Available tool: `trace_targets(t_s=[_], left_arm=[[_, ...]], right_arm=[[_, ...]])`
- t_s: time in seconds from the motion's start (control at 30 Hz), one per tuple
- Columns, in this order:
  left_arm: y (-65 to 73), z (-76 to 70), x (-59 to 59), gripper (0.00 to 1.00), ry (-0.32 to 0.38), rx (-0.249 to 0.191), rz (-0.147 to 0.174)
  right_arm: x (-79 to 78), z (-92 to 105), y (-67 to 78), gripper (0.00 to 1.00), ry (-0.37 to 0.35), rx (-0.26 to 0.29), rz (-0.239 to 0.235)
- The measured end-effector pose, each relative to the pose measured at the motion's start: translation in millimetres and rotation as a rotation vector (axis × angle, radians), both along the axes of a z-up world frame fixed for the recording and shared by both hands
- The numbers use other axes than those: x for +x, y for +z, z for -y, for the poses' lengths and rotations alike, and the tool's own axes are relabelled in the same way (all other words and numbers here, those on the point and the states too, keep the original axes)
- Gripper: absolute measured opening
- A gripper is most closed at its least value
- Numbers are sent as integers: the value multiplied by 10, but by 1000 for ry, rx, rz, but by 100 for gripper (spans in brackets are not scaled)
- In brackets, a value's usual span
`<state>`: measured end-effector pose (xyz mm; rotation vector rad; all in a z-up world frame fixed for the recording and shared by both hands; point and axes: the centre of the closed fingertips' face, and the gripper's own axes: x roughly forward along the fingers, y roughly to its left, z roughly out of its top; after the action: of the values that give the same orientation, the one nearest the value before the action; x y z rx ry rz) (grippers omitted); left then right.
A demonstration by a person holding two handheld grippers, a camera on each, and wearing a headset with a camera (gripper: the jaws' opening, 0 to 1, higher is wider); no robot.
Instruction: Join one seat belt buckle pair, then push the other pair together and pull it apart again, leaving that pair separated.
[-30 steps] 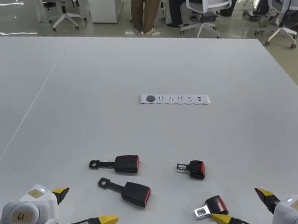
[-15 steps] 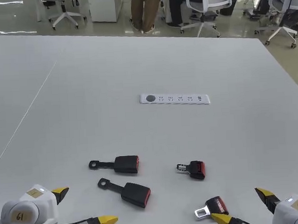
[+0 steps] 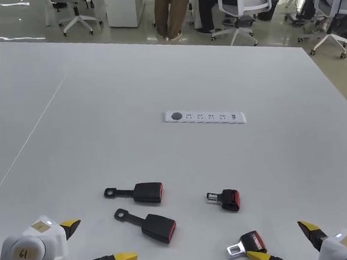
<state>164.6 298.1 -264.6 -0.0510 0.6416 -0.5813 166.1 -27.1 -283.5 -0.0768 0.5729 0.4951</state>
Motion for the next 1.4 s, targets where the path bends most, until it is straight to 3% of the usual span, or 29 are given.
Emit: trace_targets(t_s=[0.63, 1.4], left_arm=[[76, 26, -37, 100, 9, -8, 3], [-14, 30, -38, 100, -6, -11, -13]], right_arm=[[1, -32, 14, 91, 1, 1, 7], [3, 2, 0, 92, -12, 3, 4]])
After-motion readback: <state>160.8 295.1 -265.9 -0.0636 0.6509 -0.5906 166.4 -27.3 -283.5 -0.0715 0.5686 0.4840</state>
